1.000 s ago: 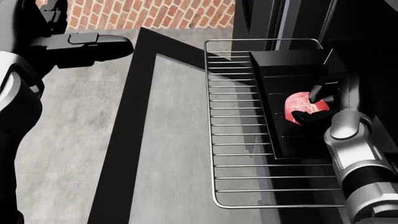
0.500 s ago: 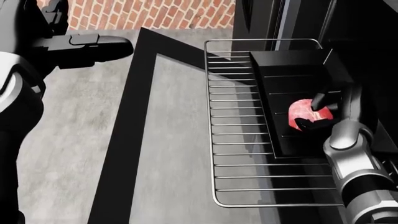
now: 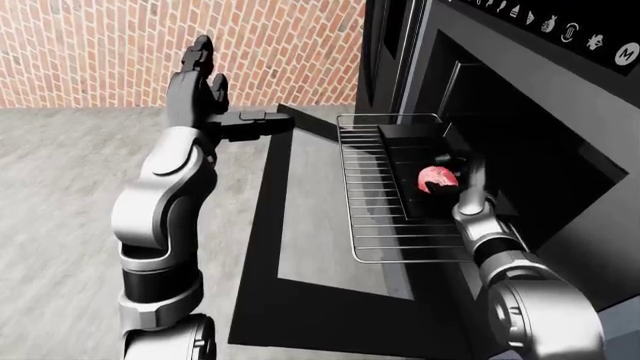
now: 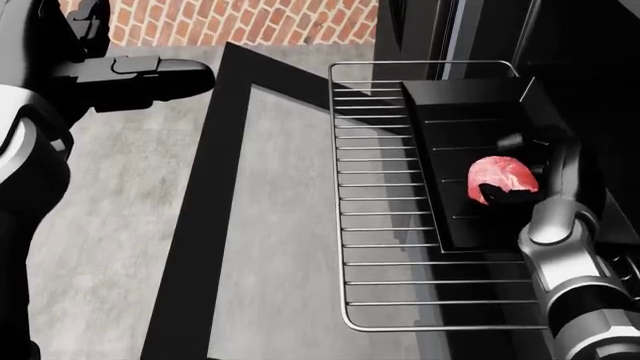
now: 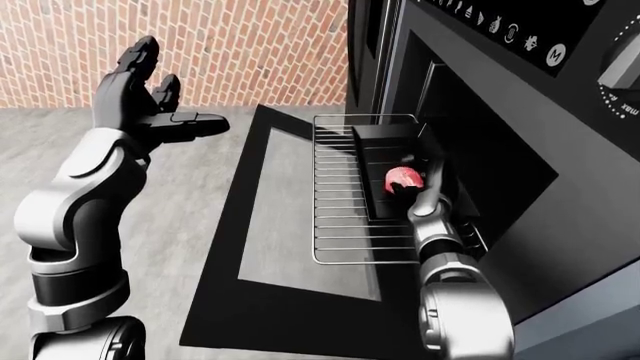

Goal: Place the steak on the rack of the oven.

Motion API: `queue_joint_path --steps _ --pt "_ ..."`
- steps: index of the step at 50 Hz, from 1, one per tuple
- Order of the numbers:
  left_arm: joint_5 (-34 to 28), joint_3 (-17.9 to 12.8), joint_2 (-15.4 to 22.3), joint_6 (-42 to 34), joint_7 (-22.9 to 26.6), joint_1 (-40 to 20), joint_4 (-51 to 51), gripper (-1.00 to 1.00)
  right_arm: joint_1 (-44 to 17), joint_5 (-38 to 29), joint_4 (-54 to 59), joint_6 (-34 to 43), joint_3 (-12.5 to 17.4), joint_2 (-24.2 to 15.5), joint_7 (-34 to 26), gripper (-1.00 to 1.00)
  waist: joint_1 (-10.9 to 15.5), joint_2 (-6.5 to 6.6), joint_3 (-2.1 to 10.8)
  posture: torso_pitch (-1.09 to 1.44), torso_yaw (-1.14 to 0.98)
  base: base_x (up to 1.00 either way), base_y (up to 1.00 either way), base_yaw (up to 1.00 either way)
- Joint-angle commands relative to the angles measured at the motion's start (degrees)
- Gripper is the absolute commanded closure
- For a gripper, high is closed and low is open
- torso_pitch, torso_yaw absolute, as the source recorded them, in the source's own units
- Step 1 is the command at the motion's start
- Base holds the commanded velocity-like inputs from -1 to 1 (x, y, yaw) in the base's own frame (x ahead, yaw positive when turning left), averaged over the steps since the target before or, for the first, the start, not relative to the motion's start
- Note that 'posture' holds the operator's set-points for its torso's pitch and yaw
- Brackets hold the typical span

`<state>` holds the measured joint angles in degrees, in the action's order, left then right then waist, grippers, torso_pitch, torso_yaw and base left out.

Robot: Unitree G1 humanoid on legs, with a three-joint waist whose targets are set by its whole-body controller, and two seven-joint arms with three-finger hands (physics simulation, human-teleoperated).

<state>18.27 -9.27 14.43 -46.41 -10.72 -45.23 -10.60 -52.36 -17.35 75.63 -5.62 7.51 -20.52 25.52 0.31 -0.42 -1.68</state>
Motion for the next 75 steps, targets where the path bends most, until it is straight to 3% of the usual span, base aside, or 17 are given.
queue_joint_path --steps 1,9,10,11,13,20,21,36,39,45,50,69,75 --pt "0.0 -0.4 0.5 1.5 0.0 -1.9 -1.9 -1.00 -2.5 -0.1 -2.9 -2.2 0.1 -1.0 0.9 -0.14 0.0 -0.25 1.87 0.00 0.00 0.00 0.00 0.00" --pt "0.0 -0.5 0.6 1.6 0.1 -2.1 -1.6 -1.00 -2.5 0.0 -2.8 -2.3 0.1 -0.9 0.9 -0.19 0.0 -0.33 1.90 0.00 0.00 0.00 0.00 0.00" --pt "0.1 -0.5 0.6 1.5 0.1 -2.1 -1.7 -1.00 -2.4 -0.1 -2.6 -2.4 0.0 -0.8 0.9 -0.28 0.0 -0.36 1.93 0.00 0.00 0.00 0.00 0.00" --pt "0.1 -0.5 0.6 1.5 0.0 -2.0 -1.7 -1.00 -2.4 0.0 -2.6 -2.4 0.0 -0.8 0.8 -0.77 0.0 -0.37 1.94 0.00 0.00 0.00 0.00 0.00" --pt "0.1 -0.5 0.6 1.5 0.0 -2.0 -1.7 -1.00 -2.4 0.0 -2.7 -2.4 0.1 -0.8 0.7 -0.65 0.0 -0.41 1.96 0.00 0.00 0.00 0.00 0.00" --pt "0.1 -0.5 0.6 1.3 0.0 -2.1 -1.8 -1.00 -2.8 0.1 -3.2 -2.1 0.1 -1.0 0.2 -0.86 0.1 -0.39 1.96 0.00 0.00 0.00 0.00 0.00" --pt "0.1 -0.5 0.6 1.3 0.0 -2.0 -1.9 -1.00 -3.1 0.1 -3.8 -1.5 -0.1 -1.1 -0.2 -1.00 0.1 -0.38 1.95 0.00 0.00 0.00 0.00 0.00" --pt "-0.4 -0.3 0.4 2.1 0.3 -1.7 -1.3 -1.00 -8.3 4.7 -14.9 9.4 -0.7 1.2 -12.1 -1.00 -0.1 -0.23 1.81 0.00 0.00 0.00 0.00 0.00" --pt "-0.4 -0.4 0.4 1.9 0.2 -1.7 -1.4 -1.00 -9.2 10.6 -18.4 13.5 2.0 2.8 -15.8 -1.00 -0.1 -0.14 1.81 0.00 0.00 0.00 0.00 0.00" --pt "-1.9 0.6 0.6 4.3 1.2 -0.5 0.3 -1.00 -7.9 12.1 -28.5 19.7 -0.5 3.5 -18.0 -1.00 0.0 -0.03 1.67 0.00 0.00 0.00 0.00 0.00" --pt "-3.9 0.7 0.1 5.8 2.4 0.2 1.8 -1.00 -8.0 14.0 -36.3 26.0 -0.8 4.8 -20.7 -1.00 0.0 0.12 1.68 0.00 0.00 0.00 0.00 0.00" --pt "-9.0 0.6 -0.8 10.0 3.6 -0.1 4.0 -1.00 -9.0 11.6 -58.9 38.4 -2.5 7.0 -24.7 -1.00 0.0 0.39 1.44 0.00 0.00 0.00 0.00 0.00" --pt "-9.2 0.6 -0.5 12.0 3.3 -0.9 3.0 -1.00 -9.2 7.4 -63.7 36.7 -3.6 7.5 -25.2 -1.00 -0.1 0.47 1.19 0.00 0.00 0.00 0.00 0.00"
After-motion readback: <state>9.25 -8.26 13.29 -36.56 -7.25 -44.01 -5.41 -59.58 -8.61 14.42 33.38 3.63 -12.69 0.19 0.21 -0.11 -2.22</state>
